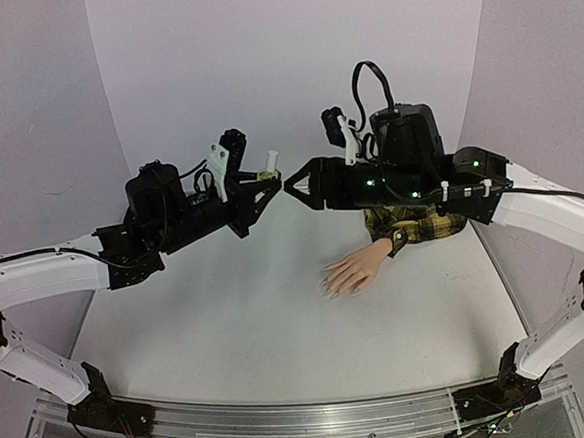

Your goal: Paint the nails

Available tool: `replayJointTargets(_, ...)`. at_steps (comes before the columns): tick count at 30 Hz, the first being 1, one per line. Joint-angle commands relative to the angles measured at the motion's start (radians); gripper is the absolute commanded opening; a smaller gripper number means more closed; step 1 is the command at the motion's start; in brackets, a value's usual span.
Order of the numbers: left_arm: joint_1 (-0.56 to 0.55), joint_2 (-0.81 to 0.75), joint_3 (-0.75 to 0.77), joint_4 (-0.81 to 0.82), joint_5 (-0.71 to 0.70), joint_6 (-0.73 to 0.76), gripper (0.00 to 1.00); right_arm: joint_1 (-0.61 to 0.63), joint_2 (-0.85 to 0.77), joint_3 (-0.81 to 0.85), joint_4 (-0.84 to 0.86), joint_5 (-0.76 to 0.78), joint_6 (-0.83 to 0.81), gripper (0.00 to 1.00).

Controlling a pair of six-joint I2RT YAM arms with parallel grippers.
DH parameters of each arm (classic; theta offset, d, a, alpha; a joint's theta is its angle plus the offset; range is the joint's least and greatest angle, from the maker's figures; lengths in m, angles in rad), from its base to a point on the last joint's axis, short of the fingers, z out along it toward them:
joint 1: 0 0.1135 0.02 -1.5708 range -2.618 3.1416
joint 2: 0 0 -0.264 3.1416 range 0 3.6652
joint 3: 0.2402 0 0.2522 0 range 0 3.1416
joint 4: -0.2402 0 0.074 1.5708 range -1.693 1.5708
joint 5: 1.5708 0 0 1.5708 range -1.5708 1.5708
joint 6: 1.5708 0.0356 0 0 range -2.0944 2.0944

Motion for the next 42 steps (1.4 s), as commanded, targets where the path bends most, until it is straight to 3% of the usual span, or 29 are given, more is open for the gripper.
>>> replayJointTargets(1, -0.027, 0.033, 0.036, 0.073, -0.109, 0.043, 0.00, 0.027, 0.033, 0.092, 0.042, 0.161, 0.068, 0.59)
replayJointTargets(5, -0.055, 0.055, 0.052, 0.071, -0.155, 0.045, 0.00, 0.037, 0.091, 0.154, -0.006, 0.233, 0.076, 0.46)
replayJointTargets(10, -0.064, 0.057, 0.049, 0.085, -0.163, 0.034, 0.00, 0.038, 0.152, 0.216, -0.022, 0.253, 0.060, 0.42)
replayJointTargets(17, -0.066, 0.051, 0.048, 0.090, -0.162, 0.030, 0.00, 0.040, 0.206, 0.269, -0.031, 0.224, 0.038, 0.24)
replayJointTargets(26, -0.066, 0.034, 0.050, 0.089, -0.162, 0.000, 0.00, 0.039, 0.215, 0.272, -0.029, 0.151, 0.000, 0.12)
replayJointTargets(30, -0.066, 0.009, 0.048, 0.086, -0.125, -0.027, 0.00, 0.039, 0.209, 0.259, -0.016, 0.105, -0.044, 0.01)
replayJointTargets(33, -0.064, -0.021, 0.050, 0.063, 0.012, -0.059, 0.00, 0.039, 0.188, 0.238, 0.009, 0.004, -0.142, 0.00)
replayJointTargets(36, -0.055, -0.062, 0.037, 0.054, 0.259, -0.106, 0.00, 0.039, 0.145, 0.181, 0.054, -0.282, -0.350, 0.00)
replayJointTargets(39, -0.011, -0.082, 0.037, 0.082, 0.675, -0.229, 0.00, 0.038, 0.110, 0.144, 0.054, -0.679, -0.488, 0.00)
replayJointTargets(42, 0.027, -0.043, 0.087, 0.169, 1.085, -0.427, 0.00, 0.038, 0.107, 0.130, 0.053, -0.936, -0.497, 0.00)
